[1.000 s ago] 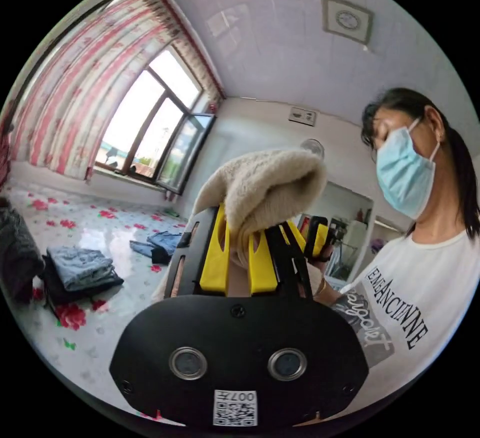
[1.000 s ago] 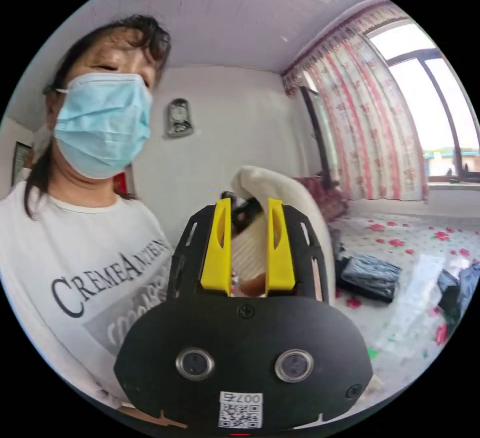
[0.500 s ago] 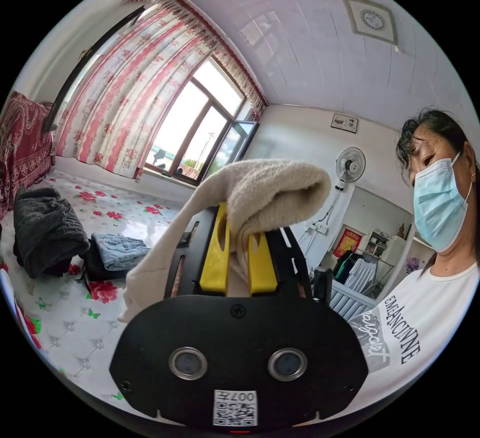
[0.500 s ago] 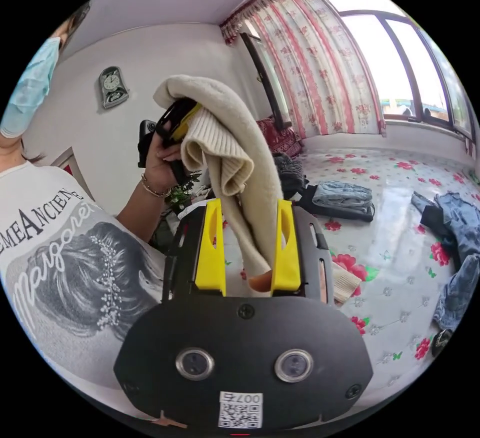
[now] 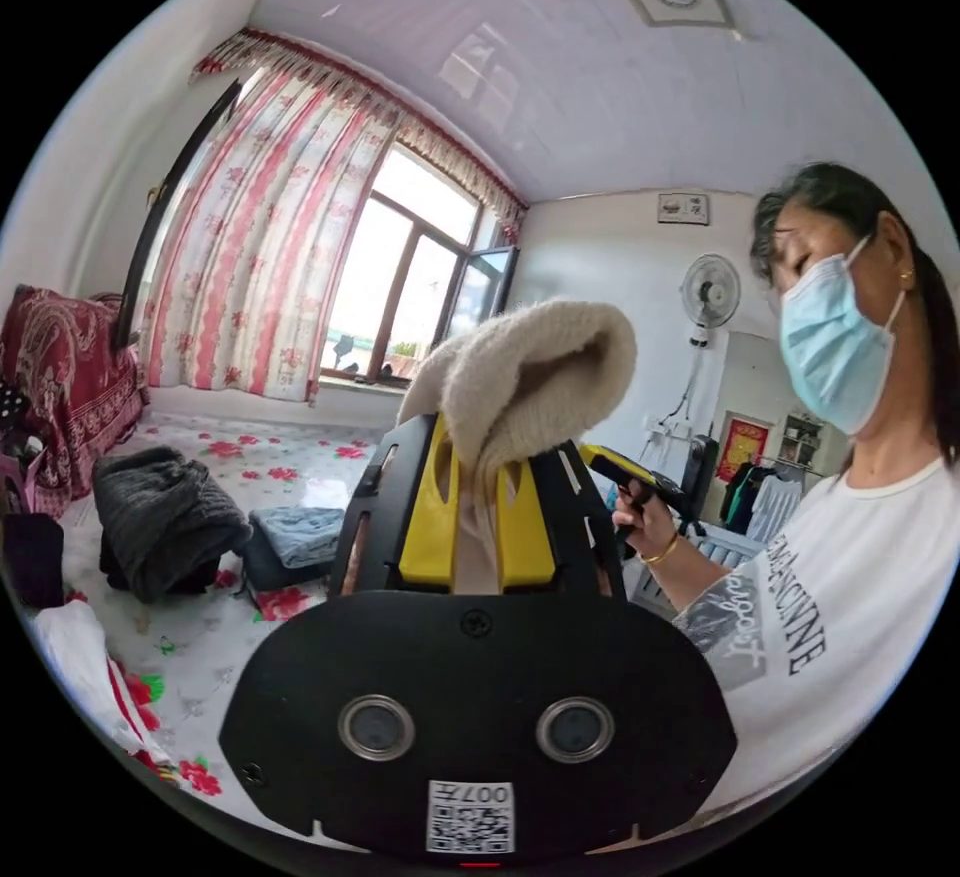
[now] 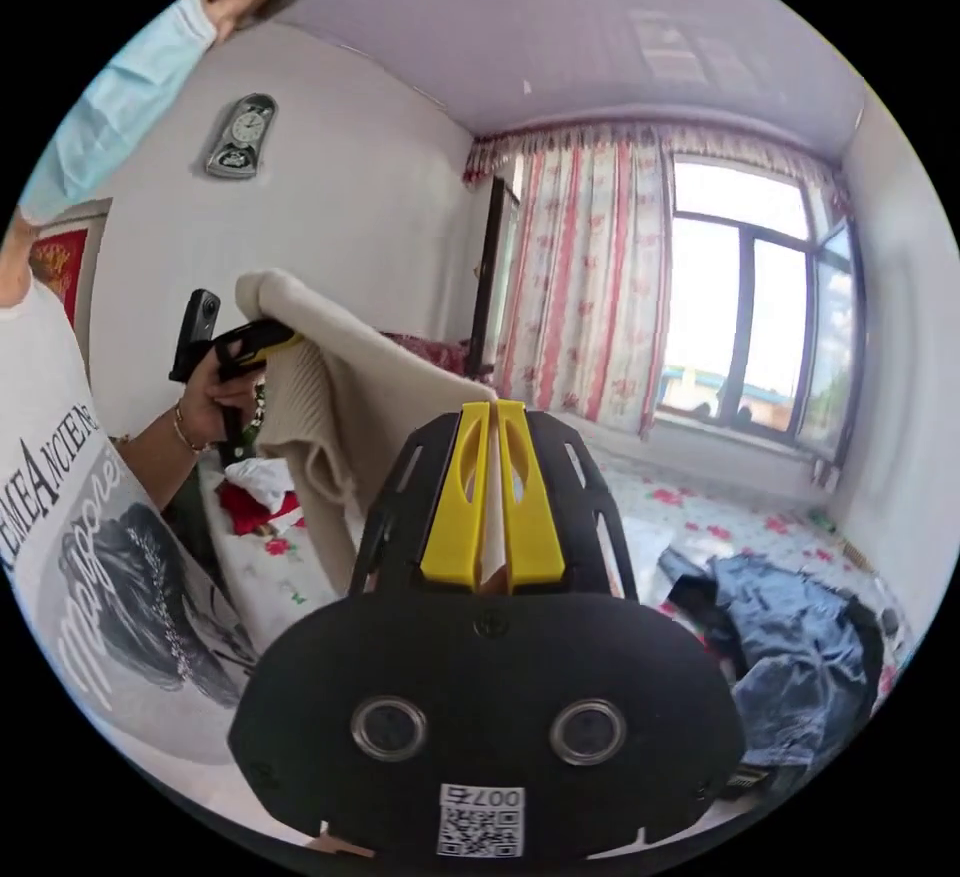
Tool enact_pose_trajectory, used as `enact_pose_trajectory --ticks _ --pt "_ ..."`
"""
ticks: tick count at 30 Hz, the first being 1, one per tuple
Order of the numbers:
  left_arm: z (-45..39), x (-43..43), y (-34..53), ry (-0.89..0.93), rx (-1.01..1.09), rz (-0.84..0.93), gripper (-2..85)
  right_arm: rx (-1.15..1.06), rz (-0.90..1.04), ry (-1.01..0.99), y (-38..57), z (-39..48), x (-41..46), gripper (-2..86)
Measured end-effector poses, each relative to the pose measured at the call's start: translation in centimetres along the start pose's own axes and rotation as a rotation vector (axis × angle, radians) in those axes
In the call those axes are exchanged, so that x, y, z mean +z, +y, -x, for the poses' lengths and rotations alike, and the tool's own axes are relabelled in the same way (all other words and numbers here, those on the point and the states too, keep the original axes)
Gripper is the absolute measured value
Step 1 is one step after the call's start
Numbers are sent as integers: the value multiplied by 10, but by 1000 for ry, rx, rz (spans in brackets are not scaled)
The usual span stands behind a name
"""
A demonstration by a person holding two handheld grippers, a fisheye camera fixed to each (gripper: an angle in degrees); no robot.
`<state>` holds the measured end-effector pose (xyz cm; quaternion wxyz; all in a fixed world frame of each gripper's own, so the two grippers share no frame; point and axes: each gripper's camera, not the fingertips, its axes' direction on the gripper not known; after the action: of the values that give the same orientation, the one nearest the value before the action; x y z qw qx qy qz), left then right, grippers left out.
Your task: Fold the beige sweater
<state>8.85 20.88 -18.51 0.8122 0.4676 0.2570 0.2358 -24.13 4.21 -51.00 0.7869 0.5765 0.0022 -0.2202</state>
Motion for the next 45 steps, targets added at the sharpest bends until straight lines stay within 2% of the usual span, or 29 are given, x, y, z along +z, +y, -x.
enact_pose_trajectory --ticks 3,5,7,10,12,14,17,19,21,24,26,28,31,33,35,40,45 --pt "-29 -12 -27 65 82 -91 41 -115 -125 39 -43 9 -17 1" --pt "-49 -12 -50 53 141 -137 42 -141 -135 18 -66 5 -11 2" --pt "-52 -2 -63 45 130 -141 43 -149 -92 -29 -83 -7 13 4" --pt "-21 46 -66 -68 -1 -38 48 -101 144 -77 -73 -43 111 16" --pt "24 93 -46 -164 -136 121 53 26 399 -109 -3 -82 220 30" --pt "104 148 18 -268 -461 402 64 177 610 -110 79 -111 283 38" --pt "145 149 103 -339 -704 510 65 320 735 -114 217 -128 299 51" --pt "145 139 136 -382 -773 563 63 327 819 -89 293 -125 291 62" --pt "137 138 159 -421 -778 657 63 317 972 -54 383 -115 280 75" --pt "117 156 185 -450 -735 859 66 334 1130 -49 460 -111 274 84" --pt "101 182 192 -418 -703 952 74 402 1146 -82 484 -118 273 87" --pt "86 209 189 -345 -668 969 77 512 1090 -149 495 -131 271 88" --pt "52 272 188 -223 -517 1069 90 557 1072 -223 515 -143 281 87" --pt "36 310 197 -241 -417 1180 105 522 1140 -225 541 -144 299 84" --pt "33 344 213 -389 -397 1307 116 518 1193 -259 560 -143 311 81" --pt "34 365 207 -360 -415 1352 112 437 1154 -433 563 -146 318 74" --pt "44 364 196 -265 -440 1357 82 489 1306 -442 605 -195 330 32"
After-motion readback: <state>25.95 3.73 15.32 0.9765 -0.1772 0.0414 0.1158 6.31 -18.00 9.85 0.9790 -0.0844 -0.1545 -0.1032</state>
